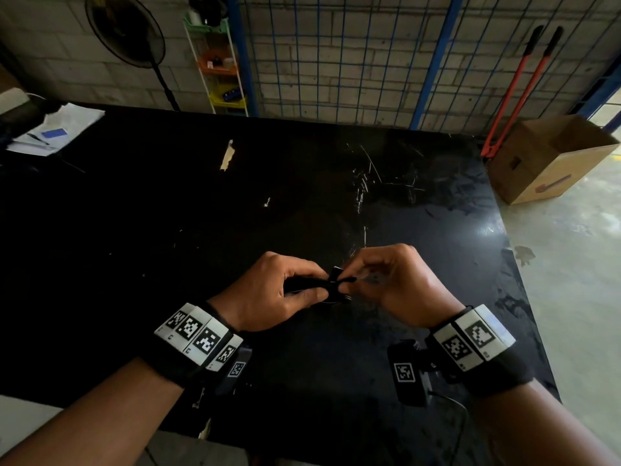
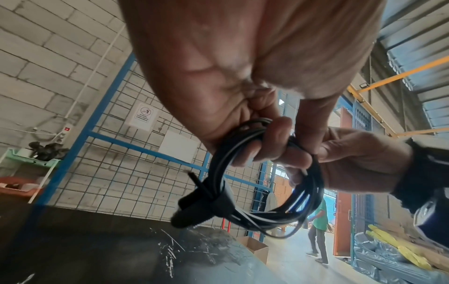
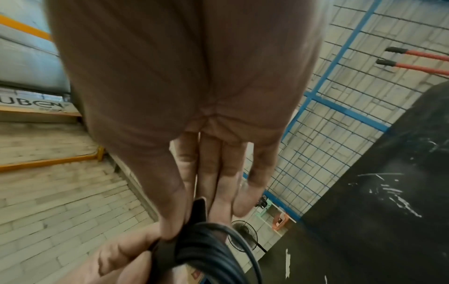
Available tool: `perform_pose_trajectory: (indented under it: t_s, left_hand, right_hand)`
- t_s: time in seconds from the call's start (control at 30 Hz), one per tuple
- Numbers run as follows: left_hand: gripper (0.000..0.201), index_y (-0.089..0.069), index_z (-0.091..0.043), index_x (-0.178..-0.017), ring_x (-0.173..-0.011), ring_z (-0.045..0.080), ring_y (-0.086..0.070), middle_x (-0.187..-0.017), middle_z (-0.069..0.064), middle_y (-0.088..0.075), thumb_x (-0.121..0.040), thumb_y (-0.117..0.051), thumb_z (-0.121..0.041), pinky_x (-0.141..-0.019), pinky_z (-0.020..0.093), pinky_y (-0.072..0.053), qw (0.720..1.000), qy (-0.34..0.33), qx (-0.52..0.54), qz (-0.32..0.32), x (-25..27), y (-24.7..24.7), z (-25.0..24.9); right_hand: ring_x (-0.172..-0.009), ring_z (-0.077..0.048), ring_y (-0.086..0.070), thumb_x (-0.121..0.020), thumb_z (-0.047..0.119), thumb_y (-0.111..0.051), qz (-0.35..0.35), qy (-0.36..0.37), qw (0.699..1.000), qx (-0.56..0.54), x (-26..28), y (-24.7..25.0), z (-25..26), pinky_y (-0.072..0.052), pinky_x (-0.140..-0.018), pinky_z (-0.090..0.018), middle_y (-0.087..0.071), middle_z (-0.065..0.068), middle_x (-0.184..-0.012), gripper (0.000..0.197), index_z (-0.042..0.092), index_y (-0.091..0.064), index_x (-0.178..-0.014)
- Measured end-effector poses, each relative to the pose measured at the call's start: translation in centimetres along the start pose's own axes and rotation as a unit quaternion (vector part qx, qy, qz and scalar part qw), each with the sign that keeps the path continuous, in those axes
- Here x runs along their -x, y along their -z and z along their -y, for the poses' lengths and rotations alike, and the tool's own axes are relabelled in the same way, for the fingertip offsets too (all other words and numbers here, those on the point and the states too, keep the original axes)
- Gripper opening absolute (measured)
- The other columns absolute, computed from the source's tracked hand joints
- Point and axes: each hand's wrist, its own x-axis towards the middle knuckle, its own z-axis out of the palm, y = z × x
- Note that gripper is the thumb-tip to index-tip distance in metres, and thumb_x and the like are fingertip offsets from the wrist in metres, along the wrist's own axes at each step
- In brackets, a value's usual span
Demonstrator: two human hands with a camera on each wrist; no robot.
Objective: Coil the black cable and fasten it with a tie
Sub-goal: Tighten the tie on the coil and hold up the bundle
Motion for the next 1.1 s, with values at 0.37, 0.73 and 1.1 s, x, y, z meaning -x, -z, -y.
perform_pose_trajectory:
  t_s: [0.37,0.73,1.1]
  left_hand:
    - [0.022,-0.079,-0.016,-0.090,-0.064,0.008,-0.072,-0.067,-0.001,-0.075,-0.103,-0.063,-0.024,-0.065,0.023,-0.052,0.983,0.100,0.093,-0.122,-0.8,-2.4,0.8]
    - [0.015,-0.081,-0.018,-0.099,-0.078,0.003,-0.077,-0.076,-0.009,-0.078,-0.100,-0.067,-0.024,-0.076,0.020,-0.060,0.992,0.026,-0.007,-0.127,-0.8,-1.9,-0.1]
    - [0.018,-0.076,-0.017,-0.106,-0.077,0.008,-0.078,-0.083,-0.004,-0.077,-0.104,-0.060,-0.025,-0.065,0.015,-0.054,0.992,0.045,0.039,-0.116,-0.7,-2.1,0.1]
  right_hand:
    - [-0.088,0.001,-0.075,-0.080,0.019,-0.088,-0.133,0.040,0.989,0.049,0.3,-1.0,-0.1,-0.060,-0.083,-0.023,-0.080,0.014,-0.091,0.011,0.024,-0.084,-0.088]
    - [-0.080,-0.004,-0.077,-0.071,0.016,-0.094,-0.129,-0.039,0.990,-0.030,-0.4,-1.2,-1.2,-0.063,-0.082,-0.031,-0.081,0.007,-0.081,0.015,0.020,-0.080,-0.076]
    - [-0.079,-0.017,-0.079,-0.072,0.013,-0.093,-0.088,-0.104,0.986,-0.092,-0.8,-1.2,-1.9,-0.065,-0.083,-0.038,-0.082,-0.001,-0.082,0.020,0.018,-0.081,-0.087]
